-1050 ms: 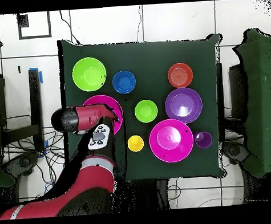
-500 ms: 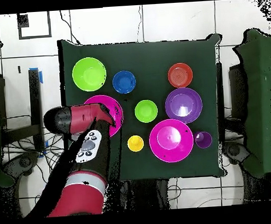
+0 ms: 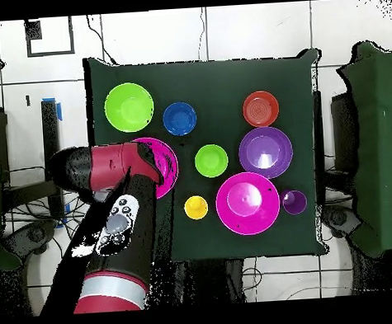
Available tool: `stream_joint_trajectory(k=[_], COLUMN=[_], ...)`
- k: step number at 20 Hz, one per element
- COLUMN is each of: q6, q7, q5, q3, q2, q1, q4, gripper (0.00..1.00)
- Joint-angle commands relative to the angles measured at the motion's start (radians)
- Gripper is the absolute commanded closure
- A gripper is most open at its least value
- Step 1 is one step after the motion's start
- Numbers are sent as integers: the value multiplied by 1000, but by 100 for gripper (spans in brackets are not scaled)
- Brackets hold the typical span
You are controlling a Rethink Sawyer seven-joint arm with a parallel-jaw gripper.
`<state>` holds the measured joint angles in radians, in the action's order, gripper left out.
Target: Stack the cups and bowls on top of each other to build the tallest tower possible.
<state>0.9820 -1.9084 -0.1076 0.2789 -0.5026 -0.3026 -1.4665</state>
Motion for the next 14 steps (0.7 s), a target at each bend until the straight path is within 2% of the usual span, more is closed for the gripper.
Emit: stream_joint_trajectory(k=[1, 6, 8, 11, 14], q6=[12, -27, -65, -209, -333], q7=[-138, -108, -54, 35, 138], q5=[27, 57, 86, 111, 111], q3=[-46, -28, -29, -54, -137], q2=[12, 7, 6, -4, -14], q1=[7, 8, 24, 103, 215], q4=[35, -17, -58, -143, -202], gripper=[0, 0, 0, 0, 0])
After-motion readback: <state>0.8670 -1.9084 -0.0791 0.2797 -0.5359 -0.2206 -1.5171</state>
